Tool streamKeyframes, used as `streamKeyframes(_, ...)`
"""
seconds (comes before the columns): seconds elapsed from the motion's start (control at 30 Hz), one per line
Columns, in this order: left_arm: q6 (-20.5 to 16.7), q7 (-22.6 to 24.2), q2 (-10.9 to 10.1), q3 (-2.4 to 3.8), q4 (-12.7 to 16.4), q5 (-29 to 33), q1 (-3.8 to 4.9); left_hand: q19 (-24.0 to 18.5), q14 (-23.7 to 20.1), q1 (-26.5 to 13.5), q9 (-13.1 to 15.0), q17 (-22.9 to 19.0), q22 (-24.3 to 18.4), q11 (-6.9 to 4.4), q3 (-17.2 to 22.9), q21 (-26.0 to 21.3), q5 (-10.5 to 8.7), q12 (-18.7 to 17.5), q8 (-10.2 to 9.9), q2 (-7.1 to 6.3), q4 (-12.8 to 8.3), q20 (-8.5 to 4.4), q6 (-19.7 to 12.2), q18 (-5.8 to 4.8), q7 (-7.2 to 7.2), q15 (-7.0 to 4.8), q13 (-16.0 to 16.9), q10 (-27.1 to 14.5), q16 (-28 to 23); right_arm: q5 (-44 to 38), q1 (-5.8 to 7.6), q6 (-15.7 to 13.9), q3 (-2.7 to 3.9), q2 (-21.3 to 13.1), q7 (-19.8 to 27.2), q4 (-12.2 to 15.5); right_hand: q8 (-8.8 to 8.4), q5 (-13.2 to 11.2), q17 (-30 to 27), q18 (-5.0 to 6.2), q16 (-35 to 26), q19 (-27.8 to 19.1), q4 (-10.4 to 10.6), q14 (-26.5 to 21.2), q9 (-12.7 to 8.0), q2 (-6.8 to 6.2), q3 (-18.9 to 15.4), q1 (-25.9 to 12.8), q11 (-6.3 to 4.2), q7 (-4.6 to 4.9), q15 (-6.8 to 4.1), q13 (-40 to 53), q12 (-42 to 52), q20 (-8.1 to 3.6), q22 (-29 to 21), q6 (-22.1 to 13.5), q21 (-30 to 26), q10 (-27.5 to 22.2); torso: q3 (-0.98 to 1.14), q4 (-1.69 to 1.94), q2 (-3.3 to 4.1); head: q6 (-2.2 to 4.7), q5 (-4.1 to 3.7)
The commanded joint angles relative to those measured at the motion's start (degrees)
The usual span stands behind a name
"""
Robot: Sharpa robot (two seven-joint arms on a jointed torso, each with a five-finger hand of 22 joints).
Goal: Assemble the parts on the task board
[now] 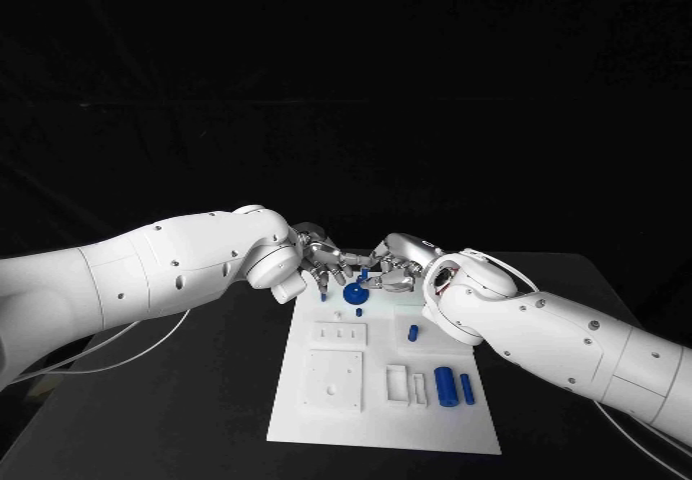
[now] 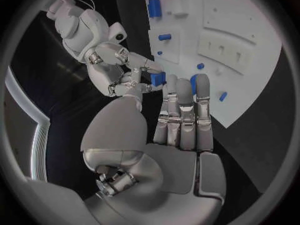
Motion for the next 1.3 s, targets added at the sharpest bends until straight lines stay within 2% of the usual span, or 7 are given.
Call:
streamKeyframes(0.03, 1.17, -0.76, 0.17, 0.02, 0.24, -2.25, -0.05, -0.39, -0.37, 0.26, -0.07, -0.09, 0.07, 0.12, 0.02, -0.25, 0.13, 0.08, -0.23, 0.48, -0.31, 0.09, -0.26, -0.24, -0.07, -0.07, -0.06, -0.34, 0.38, -0.96, -0.01, 0.97, -0.03, 0.18, -0.61, 0.09, 0.18, 0.52, 0.03, 0.07, -0.35, 2.99, 0.19, 0.32, 0.05, -0.57, 0.04, -0.16, -0.17, 0.11, -0.07, -0.08, -0.23, -0.15, 4.88, -0.15, -0.26, -0.05, 0.04, 0.02, 0.02, 0.02, -0.09)
streamKeyframes(0.33, 1.9, -1.14, 0.54, 0.01, 0.28, -2.62, -0.17, -0.41, -0.41, 0.31, -0.26, -0.11, 0.2, 0.11, -0.03, -0.29, 0.1, 0.15, -0.25, 0.73, -0.81, 0.07, -0.22, -0.27, -0.07, -0.09, -0.09, -0.3, 0.55, -1.01, -0.07, 1.29, -0.35, 0.76, -0.64, -0.22, 0.17, 0.77, 0.06, 0.05, -0.39, 3.01, 0.2, 0.34, 0.04, -0.57, 0.03, -0.17, -0.17, 0.13, -0.08, -0.09, -0.23, -0.15, 4.9, -0.2, -0.23, -0.04, 0.11, -0.03, 0.13, -0.09, -0.07)
streamKeyframes(0.53, 2.42, -1.35, 0.86, 0.0, 0.11, -2.75, -0.28, -0.43, -0.5, 0.34, -0.56, -0.19, 0.3, 0.21, -0.1, -0.36, 0.04, 0.08, -0.26, 0.95, -1.23, 0.14, -0.59, -0.23, 0.06, -0.01, -0.16, -0.58, 0.58, -1.14, -0.11, 1.42, -0.47, 0.93, -0.69, -0.27, 0.19, 0.88, 0.08, 0.06, -0.42, 3.02, 0.23, 0.34, 0.05, -0.58, -0.02, -0.21, -0.17, 0.14, -0.08, -0.11, -0.25, -0.16, 4.9, -0.21, -0.2, -0.05, 0.07, -0.02, 0.13, -0.2, -0.11)
streamKeyframes(0.97, 3.95, -1.61, 1.31, -0.04, -0.28, -3.08, -0.51, -0.47, -0.73, 0.64, -2.11, -0.43, 0.9, 0.28, -1.48, -0.67, 0.32, 0.22, -0.28, 3.8, -6.01, 0.22, -0.85, -0.18, 0.2, 0.07, -0.28, -0.93, 0.86, -1.45, -0.12, 1.3, -0.52, 1.14, -0.88, -0.11, 0.18, 1.11, 0.1, 0.07, -0.47, 3.04, 0.28, 0.36, 0.05, -0.6, -0.05, -0.27, -0.16, 0.15, -0.07, -0.11, -0.22, -0.15, 4.92, -0.28, -0.16, -0.04, 0.08, -0.06, 0.08, -0.42, -0.13)
streamKeyframes(1.1, 4.1, -1.72, 1.36, -0.04, -0.4, -3.09, -0.52, -0.46, -0.74, 0.68, -2.3, -0.48, 1.05, 0.28, -1.98, -0.76, 0.51, 0.21, -0.27, 4.51, -7.04, 0.21, -0.83, -0.19, 0.19, 0.06, -0.32, -0.95, 0.89, -1.51, -0.12, 1.33, -0.52, 1.16, -0.93, -0.05, 0.18, 1.24, 0.11, 0.08, -0.48, 3.04, 0.32, 0.38, 0.05, -0.64, -0.07, -0.3, -0.17, 0.15, -0.07, -0.15, -0.29, -0.15, 4.92, -0.28, -0.17, -0.08, 0.1, -0.03, 0.1, -0.3, -0.13)
streamKeyframes(1.3, 3.97, -1.75, 1.42, -0.04, -0.51, -3.12, -0.53, -0.45, -0.74, 0.62, -2.39, -0.5, 1.12, 0.29, -2.21, -0.82, 0.67, 0.21, -0.28, 5.04, -7.35, 0.22, -0.89, -0.19, 0.22, 0.06, -0.33, -0.94, 0.9, -1.75, -0.13, 1.57, -0.52, 1.19, -0.96, 0.23, 0.2, 1.36, 0.12, 0.09, -0.51, 3.05, 0.33, 0.37, 0.06, -0.67, -0.06, -0.27, -0.17, 0.14, -0.08, -0.17, -0.3, -0.15, 4.92, -0.26, -0.17, -0.08, 0.11, -0.03, 0.12, -0.28, -0.11)
